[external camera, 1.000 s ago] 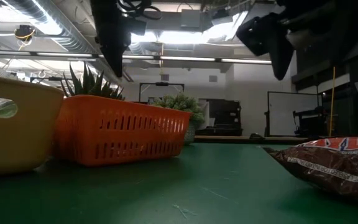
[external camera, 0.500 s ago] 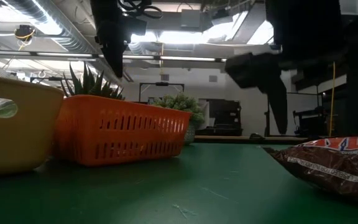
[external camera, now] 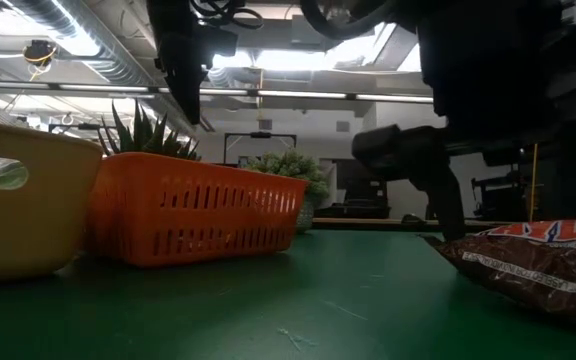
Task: Sort candy
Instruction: Put the brown chocolate into the orange bin, then put the red candy into the yellow bin
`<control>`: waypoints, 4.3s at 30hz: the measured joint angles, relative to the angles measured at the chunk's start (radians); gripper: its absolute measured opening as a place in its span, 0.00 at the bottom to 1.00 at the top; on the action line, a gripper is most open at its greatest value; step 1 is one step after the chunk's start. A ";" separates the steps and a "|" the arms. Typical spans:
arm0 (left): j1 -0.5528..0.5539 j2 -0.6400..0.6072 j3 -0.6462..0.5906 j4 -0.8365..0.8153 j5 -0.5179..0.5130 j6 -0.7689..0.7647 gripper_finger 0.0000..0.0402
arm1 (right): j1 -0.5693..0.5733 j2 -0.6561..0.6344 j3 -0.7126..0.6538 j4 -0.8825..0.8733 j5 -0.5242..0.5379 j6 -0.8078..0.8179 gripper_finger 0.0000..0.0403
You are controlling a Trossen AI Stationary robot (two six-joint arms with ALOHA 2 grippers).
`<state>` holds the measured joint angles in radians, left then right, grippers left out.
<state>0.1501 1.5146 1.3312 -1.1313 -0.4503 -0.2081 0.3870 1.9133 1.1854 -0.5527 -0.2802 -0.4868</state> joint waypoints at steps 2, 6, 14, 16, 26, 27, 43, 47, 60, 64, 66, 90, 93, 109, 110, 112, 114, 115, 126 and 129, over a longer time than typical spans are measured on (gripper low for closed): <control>0.000 0.000 0.000 0.000 0.000 0.000 0.34 | 0.000 0.000 0.000 0.002 0.000 0.000 0.53; 0.000 0.000 0.000 0.000 0.000 0.000 0.34 | -0.001 0.000 0.000 0.006 0.001 0.000 0.41; 0.000 0.000 0.000 0.000 0.000 0.000 0.34 | -0.001 -0.005 0.001 -0.009 0.027 0.001 0.17; 0.000 0.000 0.000 0.000 0.000 0.000 0.34 | -0.001 -0.005 0.019 -0.040 0.030 0.001 0.11; 0.000 0.000 0.000 0.000 0.000 0.000 0.34 | -0.001 -0.011 0.210 -0.265 0.134 -0.007 0.07; 0.000 0.000 0.000 0.000 0.000 0.000 0.34 | -0.001 -0.011 0.233 -0.276 0.164 -0.019 0.07; 0.000 0.000 0.000 0.000 0.000 0.000 0.34 | -0.115 -0.013 0.343 0.088 0.445 -0.142 0.07; 0.000 0.000 0.000 0.000 0.000 0.000 0.34 | -0.135 -0.013 0.343 0.108 0.443 -0.141 0.08; 0.000 0.000 0.000 0.000 0.000 0.000 0.34 | -0.134 -0.013 0.343 0.108 0.445 -0.138 0.31; 0.000 0.000 0.000 0.000 0.000 0.000 0.34 | -0.117 -0.013 0.363 0.017 0.537 -0.058 0.39; 0.000 0.000 0.000 0.000 0.000 0.000 0.34 | -0.108 -0.013 0.406 -0.114 0.600 0.014 0.42; 0.000 0.000 0.000 0.015 0.000 -0.001 0.34 | -0.092 -0.013 0.090 -0.776 0.117 0.725 0.44; 0.000 0.000 0.000 0.031 0.000 -0.001 0.34 | -0.092 -0.013 0.050 -0.726 0.075 0.725 0.44; 0.000 0.000 0.000 0.035 0.000 0.000 0.34 | -0.092 -0.013 0.029 -0.588 0.257 0.729 0.44; 0.000 0.000 0.000 0.035 0.000 0.000 0.34 | -0.092 -0.013 0.029 -0.589 0.267 0.729 0.44; 0.000 0.000 0.000 0.035 0.000 0.000 0.34 | -0.092 -0.013 0.028 -0.587 0.287 0.729 0.44; 0.000 0.000 0.000 0.035 0.000 0.000 0.34 | -0.093 -0.014 0.010 -0.564 0.300 0.729 0.44; 0.000 0.000 0.000 0.035 0.000 0.000 0.34 | -0.093 -0.014 -0.005 -0.556 0.306 0.729 0.44; -0.001 0.000 0.000 0.056 0.000 0.000 0.34 | -0.092 -0.017 -0.083 -0.527 0.322 0.719 0.26; -0.006 0.000 0.000 0.070 0.000 0.000 0.34 | -0.092 -0.016 -0.058 -0.547 0.334 0.698 0.14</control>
<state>0.1444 1.5150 1.3312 -1.0612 -0.4507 -0.2081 0.2948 1.8973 1.1270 -1.0992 0.0539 0.2115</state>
